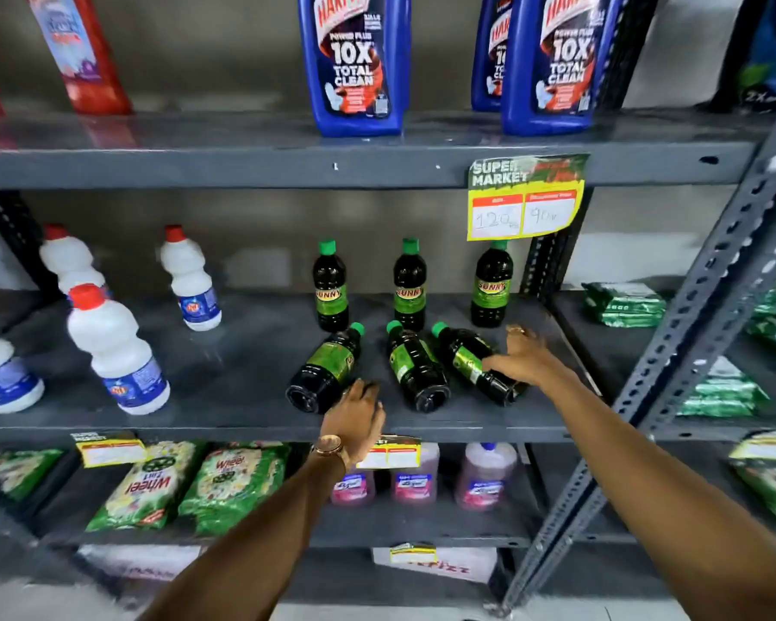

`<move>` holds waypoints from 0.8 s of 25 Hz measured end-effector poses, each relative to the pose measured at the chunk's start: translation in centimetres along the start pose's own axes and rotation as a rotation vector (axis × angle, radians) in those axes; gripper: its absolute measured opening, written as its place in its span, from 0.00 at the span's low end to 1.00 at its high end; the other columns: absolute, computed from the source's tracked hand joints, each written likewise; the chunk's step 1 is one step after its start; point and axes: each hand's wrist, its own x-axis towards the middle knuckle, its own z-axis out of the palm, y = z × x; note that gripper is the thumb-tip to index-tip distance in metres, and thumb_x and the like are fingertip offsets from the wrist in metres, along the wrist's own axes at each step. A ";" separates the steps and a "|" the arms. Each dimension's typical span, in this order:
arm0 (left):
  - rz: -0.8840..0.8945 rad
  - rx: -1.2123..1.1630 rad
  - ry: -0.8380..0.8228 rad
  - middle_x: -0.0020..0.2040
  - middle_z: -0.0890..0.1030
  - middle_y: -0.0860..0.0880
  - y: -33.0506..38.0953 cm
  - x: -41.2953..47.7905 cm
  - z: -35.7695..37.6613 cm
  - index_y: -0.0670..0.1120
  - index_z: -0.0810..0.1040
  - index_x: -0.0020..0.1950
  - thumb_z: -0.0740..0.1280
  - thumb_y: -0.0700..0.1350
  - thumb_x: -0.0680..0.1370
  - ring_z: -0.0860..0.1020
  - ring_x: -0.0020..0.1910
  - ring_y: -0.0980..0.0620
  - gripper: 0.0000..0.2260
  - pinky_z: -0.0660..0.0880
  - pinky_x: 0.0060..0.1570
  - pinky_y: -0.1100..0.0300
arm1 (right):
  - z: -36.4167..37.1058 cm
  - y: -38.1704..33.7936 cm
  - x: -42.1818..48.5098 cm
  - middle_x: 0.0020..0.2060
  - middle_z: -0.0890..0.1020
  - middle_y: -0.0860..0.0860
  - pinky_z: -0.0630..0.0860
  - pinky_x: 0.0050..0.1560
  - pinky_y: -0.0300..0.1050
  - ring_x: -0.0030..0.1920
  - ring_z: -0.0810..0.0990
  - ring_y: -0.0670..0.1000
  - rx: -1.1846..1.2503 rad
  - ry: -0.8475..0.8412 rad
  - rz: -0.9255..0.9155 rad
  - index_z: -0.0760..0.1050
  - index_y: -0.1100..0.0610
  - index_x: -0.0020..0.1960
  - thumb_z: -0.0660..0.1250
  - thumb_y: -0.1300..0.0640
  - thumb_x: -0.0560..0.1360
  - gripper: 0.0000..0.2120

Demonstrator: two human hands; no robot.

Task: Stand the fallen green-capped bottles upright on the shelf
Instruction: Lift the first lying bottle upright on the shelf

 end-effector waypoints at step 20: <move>0.006 0.044 0.192 0.66 0.74 0.45 -0.2 1.5 2.1 0.44 0.69 0.66 0.53 0.49 0.75 0.70 0.67 0.47 0.21 0.74 0.60 0.52 | 4.0 0.4 0.2 0.47 0.77 0.48 0.70 0.47 0.40 0.46 0.74 0.50 0.930 0.485 0.069 0.66 0.60 0.59 0.82 0.54 0.59 0.36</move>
